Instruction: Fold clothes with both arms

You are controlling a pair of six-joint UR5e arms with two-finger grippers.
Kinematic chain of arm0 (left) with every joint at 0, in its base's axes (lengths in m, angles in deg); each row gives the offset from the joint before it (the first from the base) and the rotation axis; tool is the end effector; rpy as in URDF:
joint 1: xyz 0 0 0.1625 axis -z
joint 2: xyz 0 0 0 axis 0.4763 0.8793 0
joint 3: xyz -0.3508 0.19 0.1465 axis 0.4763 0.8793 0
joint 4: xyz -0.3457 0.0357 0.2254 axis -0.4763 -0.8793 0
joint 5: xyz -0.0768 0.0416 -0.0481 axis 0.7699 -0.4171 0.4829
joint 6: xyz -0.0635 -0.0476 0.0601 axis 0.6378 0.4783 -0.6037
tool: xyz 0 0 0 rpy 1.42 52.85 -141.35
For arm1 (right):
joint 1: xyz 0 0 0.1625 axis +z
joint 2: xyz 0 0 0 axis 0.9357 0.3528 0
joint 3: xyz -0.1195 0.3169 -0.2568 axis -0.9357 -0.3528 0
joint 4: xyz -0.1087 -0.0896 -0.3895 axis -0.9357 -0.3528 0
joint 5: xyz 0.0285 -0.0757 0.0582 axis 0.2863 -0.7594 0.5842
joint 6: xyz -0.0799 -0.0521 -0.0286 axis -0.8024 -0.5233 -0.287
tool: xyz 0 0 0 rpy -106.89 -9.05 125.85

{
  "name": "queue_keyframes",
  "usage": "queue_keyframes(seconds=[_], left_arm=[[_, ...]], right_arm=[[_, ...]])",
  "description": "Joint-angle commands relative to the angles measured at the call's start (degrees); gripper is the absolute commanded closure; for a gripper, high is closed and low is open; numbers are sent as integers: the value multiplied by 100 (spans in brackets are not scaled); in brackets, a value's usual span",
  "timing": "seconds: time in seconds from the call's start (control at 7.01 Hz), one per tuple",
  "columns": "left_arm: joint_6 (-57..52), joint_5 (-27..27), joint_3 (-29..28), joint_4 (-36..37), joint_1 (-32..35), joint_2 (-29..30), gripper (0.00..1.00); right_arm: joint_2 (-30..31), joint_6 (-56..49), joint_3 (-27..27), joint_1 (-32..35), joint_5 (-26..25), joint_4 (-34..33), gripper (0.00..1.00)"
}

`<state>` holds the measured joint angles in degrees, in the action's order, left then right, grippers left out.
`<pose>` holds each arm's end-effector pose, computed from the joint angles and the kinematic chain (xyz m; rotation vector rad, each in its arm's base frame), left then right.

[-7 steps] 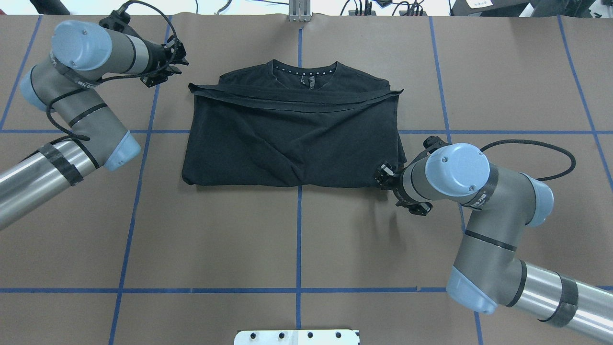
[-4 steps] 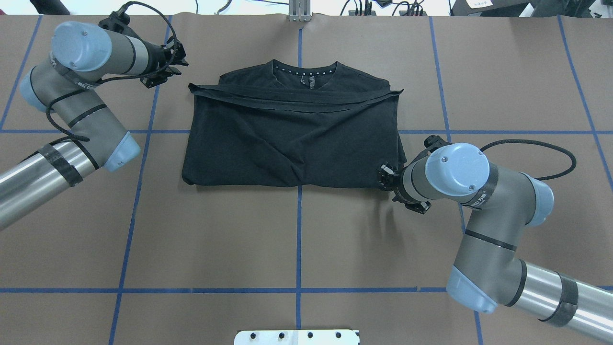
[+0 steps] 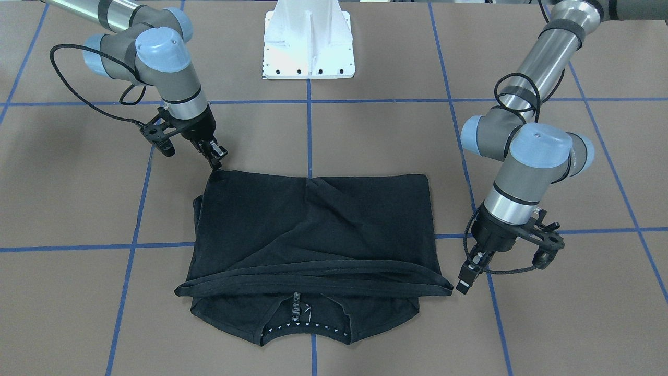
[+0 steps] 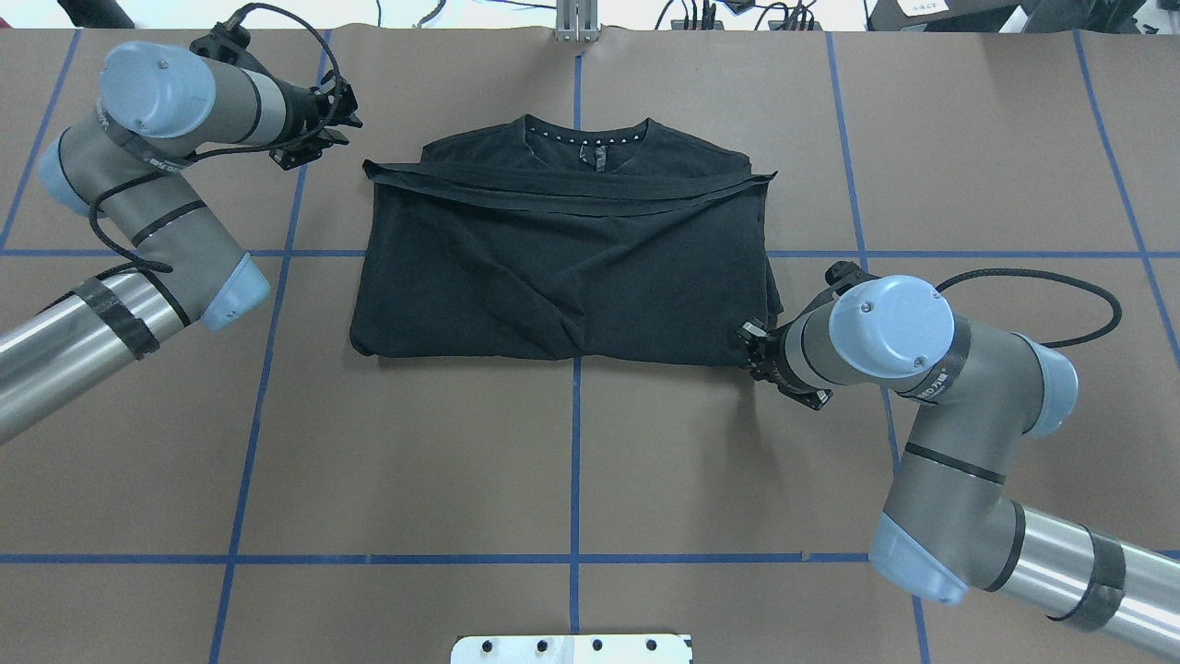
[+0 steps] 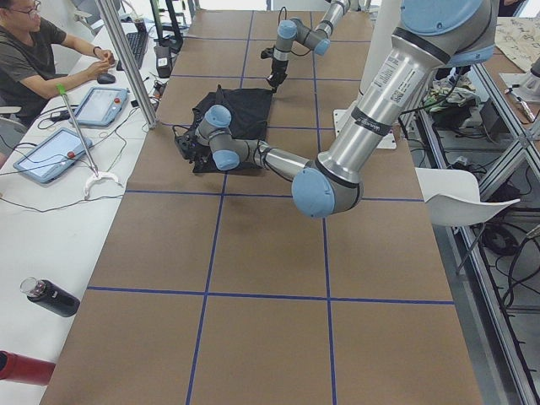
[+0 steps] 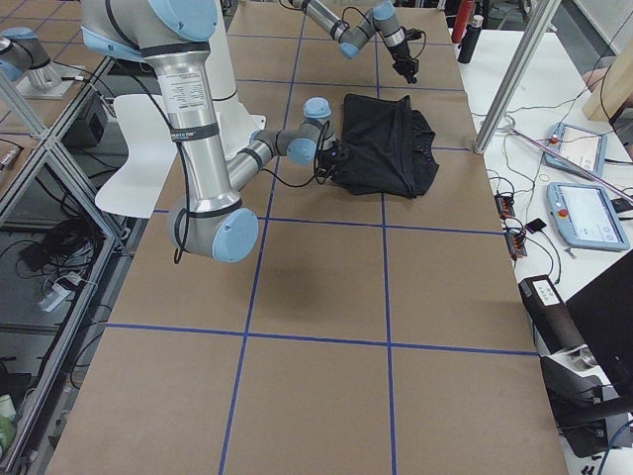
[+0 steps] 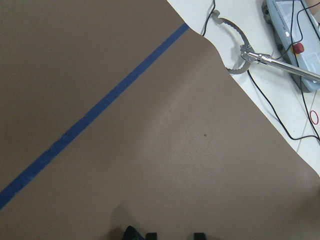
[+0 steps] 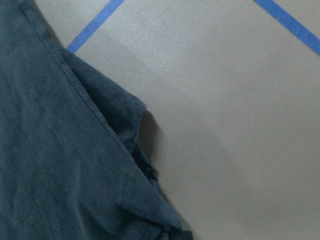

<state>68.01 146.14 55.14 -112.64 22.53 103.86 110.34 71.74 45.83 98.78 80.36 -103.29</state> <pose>0.3857 -0.6531 0.3751 0.1633 1.1397 -0.8956 -0.4615 -0.3916 0.3521 -0.1514 -0.8658 0.8049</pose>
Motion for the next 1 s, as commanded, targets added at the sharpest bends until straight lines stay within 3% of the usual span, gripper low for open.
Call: queue_keyframes(seconds=[0.0, 0.57, 0.71, 0.86], left_arm=[[2, -8, 8, 0, 0, 0, 64], [11, 1, 8, 0, 0, -9, 64], [20, 1, 8, -9, 0, -18, 64], [-6, 1, -1, -17, 0, -52, 64]], right_arm=[[31, -18, 118, 26, 62, -41, 100], [1040, -63, 1329, 9, 210, -6, 100], [1172, 33, 1515, -17, 472, 12, 100], [1087, 104, 1334, -70, 440, 21, 100]])
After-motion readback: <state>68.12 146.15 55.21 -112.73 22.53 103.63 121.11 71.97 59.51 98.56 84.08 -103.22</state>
